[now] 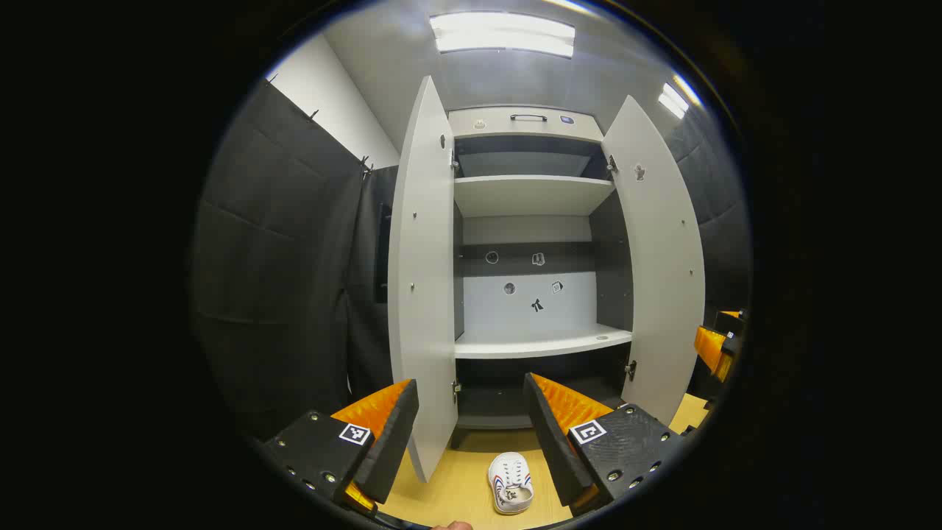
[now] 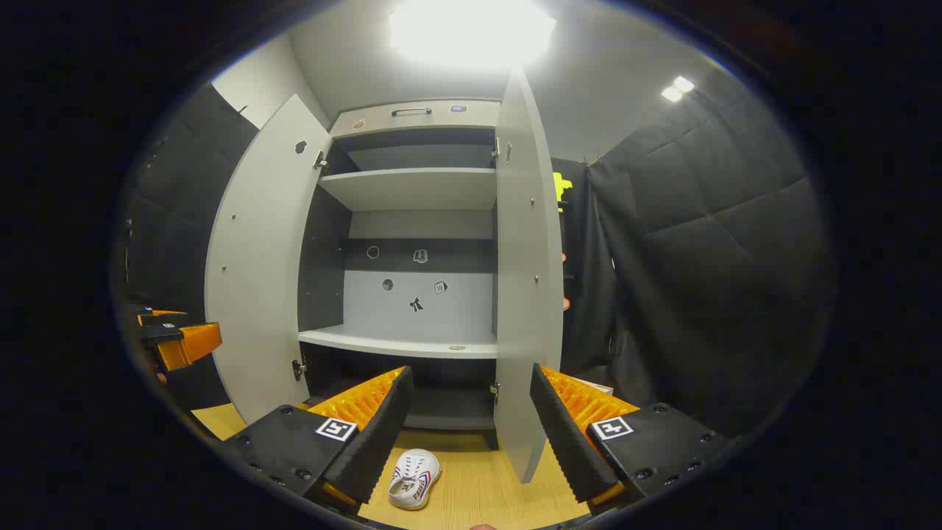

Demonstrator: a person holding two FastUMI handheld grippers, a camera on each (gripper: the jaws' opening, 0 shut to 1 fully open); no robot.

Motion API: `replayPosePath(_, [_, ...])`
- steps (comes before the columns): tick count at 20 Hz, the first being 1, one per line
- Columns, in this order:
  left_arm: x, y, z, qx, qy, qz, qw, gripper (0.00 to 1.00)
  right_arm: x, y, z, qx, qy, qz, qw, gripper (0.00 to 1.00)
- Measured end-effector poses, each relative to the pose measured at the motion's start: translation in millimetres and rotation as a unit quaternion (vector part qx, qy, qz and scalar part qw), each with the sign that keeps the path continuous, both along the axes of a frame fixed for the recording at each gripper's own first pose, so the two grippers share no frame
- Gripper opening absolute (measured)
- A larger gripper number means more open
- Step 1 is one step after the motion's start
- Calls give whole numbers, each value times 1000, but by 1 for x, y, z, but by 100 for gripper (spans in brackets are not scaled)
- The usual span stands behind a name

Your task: Grab one shoe with the right hand and put it into the shoe cabinet, grab the other shoe with the left hand and put it into the shoe cabinet; then close the right door with the right hand and the left door with the left hand.

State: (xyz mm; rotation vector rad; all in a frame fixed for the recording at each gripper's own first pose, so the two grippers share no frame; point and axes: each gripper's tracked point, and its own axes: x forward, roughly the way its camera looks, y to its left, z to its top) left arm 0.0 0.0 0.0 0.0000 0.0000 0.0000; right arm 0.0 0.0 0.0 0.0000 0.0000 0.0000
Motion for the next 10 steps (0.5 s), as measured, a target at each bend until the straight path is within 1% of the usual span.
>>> replayPosePath(6, [0,11,1,2,-2,0,1000,79,-3,6,4,-3,-5,-1,1000,100])
replayPosePath(7, [-1,12,1,2,-1,0,1000,79,-5,6,5,-3,-6,-2,1000,96])
replayPosePath(8, [-2,14,0,2,-1,0,1000,79,-7,7,6,-3,-6,-3,1000,100])
replayPosePath(9, [-3,16,1,3,0,0,1000,79,-8,8,6,-3,-6,-3,1000,96])
replayPosePath(10, [-5,17,1,3,-1,0,1000,79,-10,9,6,-4,-5,-4,1000,96])
